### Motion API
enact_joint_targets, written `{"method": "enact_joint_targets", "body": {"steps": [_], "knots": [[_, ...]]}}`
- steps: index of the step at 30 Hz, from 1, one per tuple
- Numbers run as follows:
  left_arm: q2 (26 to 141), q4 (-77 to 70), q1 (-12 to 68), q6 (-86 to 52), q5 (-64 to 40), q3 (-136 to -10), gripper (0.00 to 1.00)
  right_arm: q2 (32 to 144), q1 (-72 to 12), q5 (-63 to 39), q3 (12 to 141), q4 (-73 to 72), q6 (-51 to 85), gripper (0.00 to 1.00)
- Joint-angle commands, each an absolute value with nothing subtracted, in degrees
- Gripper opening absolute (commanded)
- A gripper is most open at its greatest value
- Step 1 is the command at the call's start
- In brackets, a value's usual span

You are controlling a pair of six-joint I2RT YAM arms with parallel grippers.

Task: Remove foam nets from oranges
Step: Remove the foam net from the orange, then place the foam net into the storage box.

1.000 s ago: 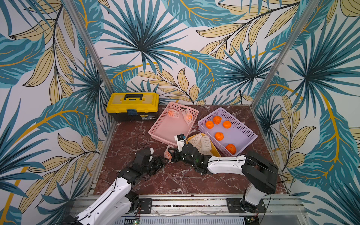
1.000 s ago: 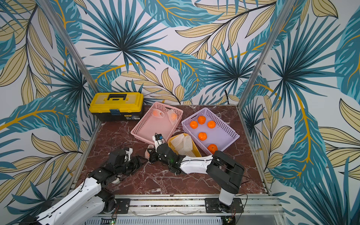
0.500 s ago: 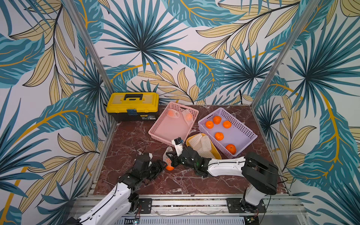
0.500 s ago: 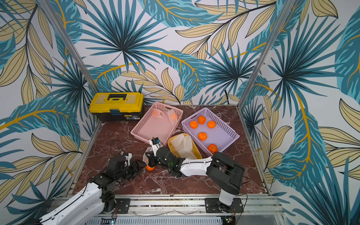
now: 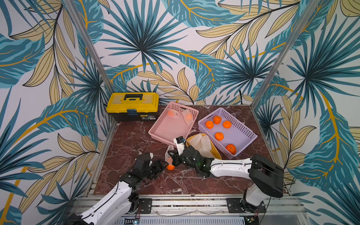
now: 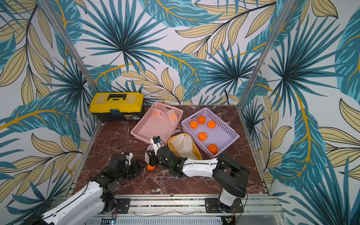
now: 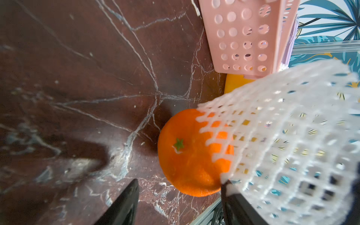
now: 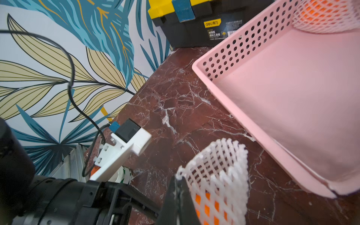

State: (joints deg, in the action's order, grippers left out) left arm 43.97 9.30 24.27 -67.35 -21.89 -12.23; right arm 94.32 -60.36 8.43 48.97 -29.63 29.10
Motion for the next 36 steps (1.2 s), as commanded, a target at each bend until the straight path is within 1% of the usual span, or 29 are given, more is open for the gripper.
{"method": "enact_joint_targets", "body": {"steps": [1, 6, 12, 16, 20, 22, 25, 28, 32, 34, 36], "knots": [[44.5, 8.3, 24.0, -65.8, -22.6, -13.3, 0.67, 91.8, -60.1, 11.7, 50.4, -25.2, 28.8, 0.00], [45.8, 8.4, 23.9, -65.1, -23.1, -14.3, 0.67, 88.7, -59.5, 13.7, 50.3, -22.7, 28.8, 0.01], [46.7, 8.3, 24.0, -64.5, -23.7, -15.2, 0.67, 81.8, -56.9, 15.6, 49.6, -15.0, 29.3, 0.02], [47.1, 8.3, 24.1, -64.2, -24.0, -15.7, 0.67, 75.2, -52.5, 15.6, 46.8, -9.3, 32.7, 0.06], [47.9, 8.4, 24.1, -64.0, -24.1, -16.4, 0.68, 71.3, -44.4, 8.8, 45.4, -1.7, 37.5, 0.09], [48.4, 8.3, 24.1, -63.8, -24.1, -16.8, 0.68, 70.7, -42.2, 7.4, 45.4, 1.7, 37.2, 0.13], [49.2, 8.4, 24.1, -63.5, -24.0, -17.6, 0.68, 72.4, -39.2, 4.0, 46.4, 5.1, 36.8, 0.19], [50.4, 8.3, 24.3, -63.2, -23.8, -18.5, 0.68, 75.8, -35.8, -0.6, 47.6, 5.7, 37.4, 0.22], [51.9, 8.1, 24.7, -63.0, -23.7, -19.4, 0.68, 82.2, -32.8, -3.1, 53.2, 11.1, 38.0, 0.26], [52.3, 8.0, 24.9, -63.1, -23.6, -19.7, 0.68, 85.1, -32.4, -2.3, 56.1, 14.8, 38.2, 0.32], [52.5, 7.8, 25.1, -63.0, -23.5, -19.9, 0.68, 87.1, -32.2, -1.9, 58.0, 16.1, 38.0, 0.45]]}}
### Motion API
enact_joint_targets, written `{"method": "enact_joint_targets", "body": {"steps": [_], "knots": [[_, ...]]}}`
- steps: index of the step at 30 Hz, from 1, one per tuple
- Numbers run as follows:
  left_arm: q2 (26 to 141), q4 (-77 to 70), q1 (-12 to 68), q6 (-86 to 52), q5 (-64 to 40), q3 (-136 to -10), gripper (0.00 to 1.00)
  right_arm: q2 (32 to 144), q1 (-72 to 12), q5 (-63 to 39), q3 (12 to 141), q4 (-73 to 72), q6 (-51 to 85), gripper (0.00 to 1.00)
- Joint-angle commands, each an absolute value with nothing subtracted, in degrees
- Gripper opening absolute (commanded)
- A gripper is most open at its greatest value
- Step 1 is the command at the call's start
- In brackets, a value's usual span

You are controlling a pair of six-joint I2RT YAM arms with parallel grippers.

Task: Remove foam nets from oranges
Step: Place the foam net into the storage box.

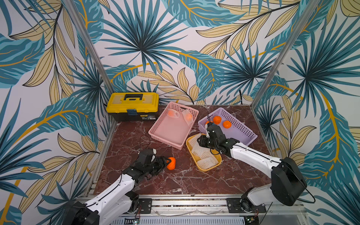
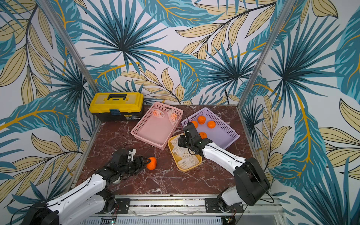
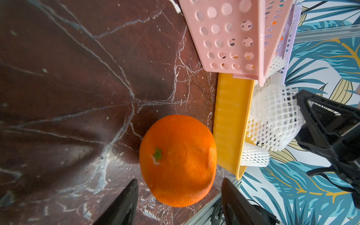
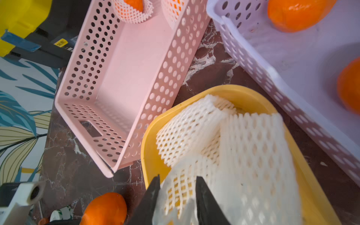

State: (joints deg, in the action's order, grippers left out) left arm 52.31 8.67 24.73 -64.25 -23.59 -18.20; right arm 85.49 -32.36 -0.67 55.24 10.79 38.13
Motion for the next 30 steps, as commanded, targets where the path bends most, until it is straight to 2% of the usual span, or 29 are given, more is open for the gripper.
{"method": "enact_joint_targets", "body": {"steps": [1, 5, 14, 20, 24, 30], "knots": [[52.6, 7.7, 25.1, -63.0, -23.5, -19.9, 0.68, 87.7, -32.0, -2.0, 58.8, 16.3, 38.1, 0.51], [53.1, 7.7, 25.2, -62.5, -23.5, -20.5, 0.68, 88.0, -31.6, -1.1, 59.1, 16.0, 38.5, 0.65], [55.1, 7.9, 25.2, -59.6, -24.2, -24.3, 0.73, 80.9, -30.6, 1.3, 53.8, 10.4, 39.2, 0.81], [57.3, 7.9, 25.4, -57.4, -26.3, -30.3, 0.76, 79.4, -29.4, -0.5, 53.7, 11.1, 39.1, 0.86], [59.8, 8.9, 28.3, -55.9, -25.6, -37.6, 0.76, 79.7, -28.7, -2.5, 53.1, 10.7, 40.2, 0.86], [71.8, 8.2, 35.6, -56.5, -23.5, -49.0, 0.72, 78.7, -27.4, -4.1, 50.0, 7.8, 42.7, 0.86]]}}
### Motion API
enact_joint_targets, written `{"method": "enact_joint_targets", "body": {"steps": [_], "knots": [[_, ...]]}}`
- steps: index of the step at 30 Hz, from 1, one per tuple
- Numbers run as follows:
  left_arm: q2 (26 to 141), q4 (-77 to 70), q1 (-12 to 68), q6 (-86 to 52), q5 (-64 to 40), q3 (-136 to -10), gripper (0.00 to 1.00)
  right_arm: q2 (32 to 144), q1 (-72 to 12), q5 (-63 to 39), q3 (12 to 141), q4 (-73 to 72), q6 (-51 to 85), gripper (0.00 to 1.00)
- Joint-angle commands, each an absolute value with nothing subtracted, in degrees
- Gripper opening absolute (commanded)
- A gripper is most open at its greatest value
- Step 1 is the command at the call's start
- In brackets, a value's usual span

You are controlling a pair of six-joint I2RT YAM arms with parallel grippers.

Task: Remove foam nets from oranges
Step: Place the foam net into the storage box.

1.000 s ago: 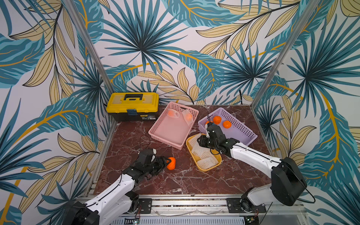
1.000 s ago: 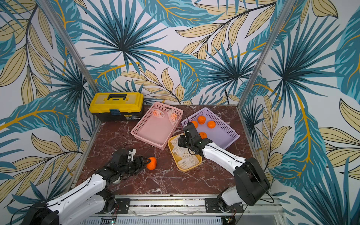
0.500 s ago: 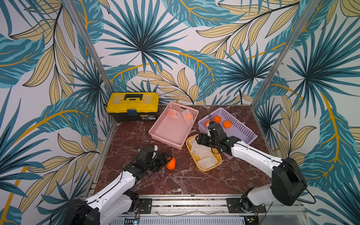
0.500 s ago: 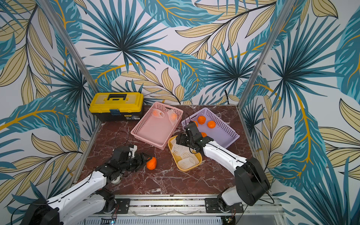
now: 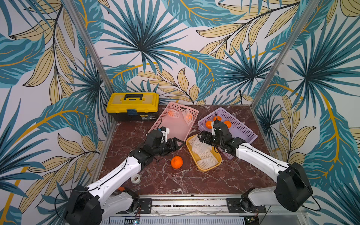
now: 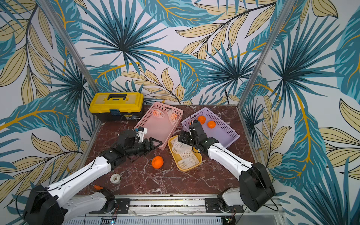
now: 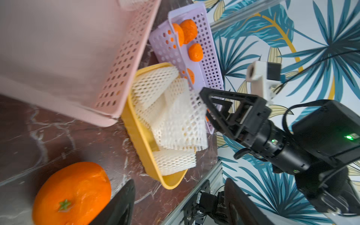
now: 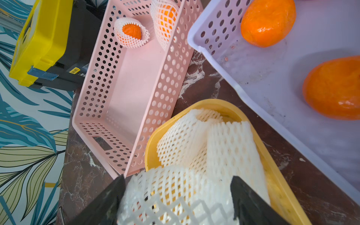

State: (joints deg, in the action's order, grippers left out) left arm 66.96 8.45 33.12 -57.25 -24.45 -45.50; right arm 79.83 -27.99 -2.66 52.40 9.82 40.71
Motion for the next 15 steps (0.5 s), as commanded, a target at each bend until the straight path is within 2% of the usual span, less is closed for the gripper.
{"method": "enact_joint_targets", "body": {"steps": [1, 7, 15], "knots": [[73.9, 6.9, 36.6, -57.0, -24.0, -50.3, 0.71, 78.7, -27.3, -4.6, 49.6, 7.3, 43.1, 0.86], [84.5, -0.1, 40.2, -59.8, -25.0, -54.7, 0.71, 79.4, -25.8, -8.8, 47.3, 3.0, 46.2, 0.86], [89.3, -8.7, 40.5, -64.3, -25.0, -53.0, 0.64, 80.2, -24.7, -12.4, 46.3, 0.4, 48.8, 0.82]]}}
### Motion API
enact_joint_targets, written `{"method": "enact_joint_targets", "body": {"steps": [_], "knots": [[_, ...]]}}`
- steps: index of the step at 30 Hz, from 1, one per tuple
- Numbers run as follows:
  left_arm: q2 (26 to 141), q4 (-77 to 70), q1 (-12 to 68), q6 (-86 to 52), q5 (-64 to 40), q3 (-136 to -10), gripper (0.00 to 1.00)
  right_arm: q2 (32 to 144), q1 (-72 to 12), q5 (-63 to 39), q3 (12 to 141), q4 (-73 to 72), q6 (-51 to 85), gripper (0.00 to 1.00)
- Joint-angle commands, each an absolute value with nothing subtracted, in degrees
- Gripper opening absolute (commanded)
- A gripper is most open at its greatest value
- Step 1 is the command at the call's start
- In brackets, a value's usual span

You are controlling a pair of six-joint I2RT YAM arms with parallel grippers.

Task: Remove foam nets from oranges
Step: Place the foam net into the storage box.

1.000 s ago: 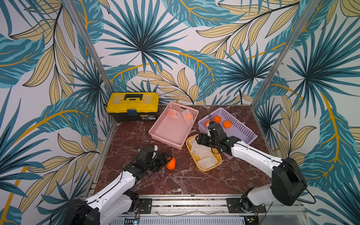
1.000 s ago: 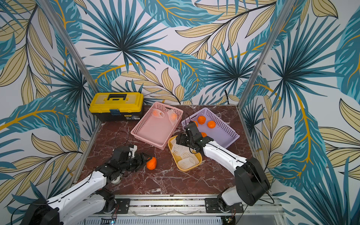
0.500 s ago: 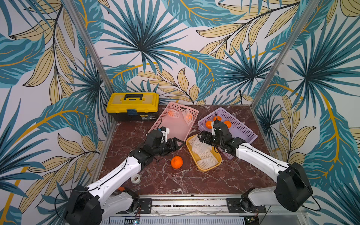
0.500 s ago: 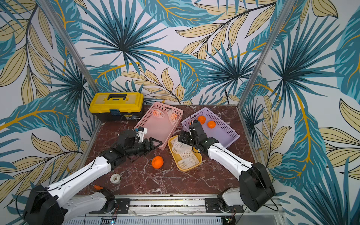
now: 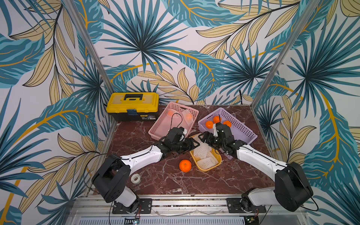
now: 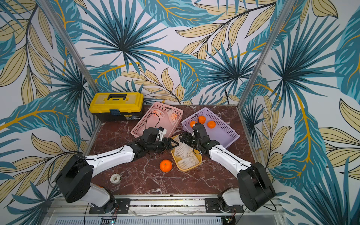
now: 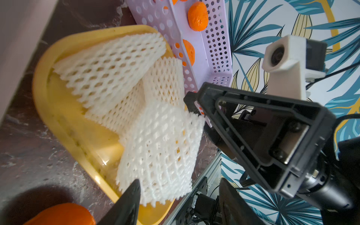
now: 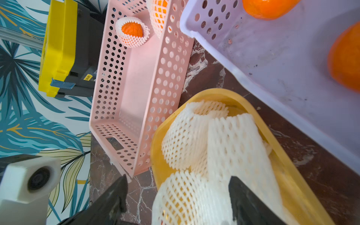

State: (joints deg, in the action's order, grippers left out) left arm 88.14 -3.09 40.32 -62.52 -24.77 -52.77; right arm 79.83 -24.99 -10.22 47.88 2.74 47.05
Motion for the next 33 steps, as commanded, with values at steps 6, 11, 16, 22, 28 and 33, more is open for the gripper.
{"method": "enact_joint_targets", "body": {"steps": [6, 11, 16, 22, 28, 33], "knots": [[93.7, -8.7, 41.3, -64.7, -25.8, -54.8, 0.62, 79.0, -24.1, -13.5, 45.5, -0.4, 48.8, 0.82], [96.1, -7.9, 41.9, -64.6, -23.9, -54.4, 0.49, 74.8, -23.0, -11.4, 42.9, -0.6, 49.9, 0.82], [97.0, -3.6, 42.6, -62.4, -21.2, -56.3, 0.47, 70.6, -22.1, -11.0, 40.3, -2.3, 51.0, 0.83], [97.7, 7.0, 43.9, -57.6, -15.6, -62.2, 0.49, 63.4, -21.7, -6.7, 38.5, 0.6, 49.0, 0.81], [96.1, 13.7, 44.4, -53.7, -12.7, -65.7, 0.67, 55.2, -21.6, -8.5, 34.4, -1.4, 45.9, 0.81], [93.6, 16.6, 44.6, -52.2, -12.6, -66.4, 0.84, 52.2, -21.7, -12.5, 33.0, -0.2, 44.3, 0.81]]}}
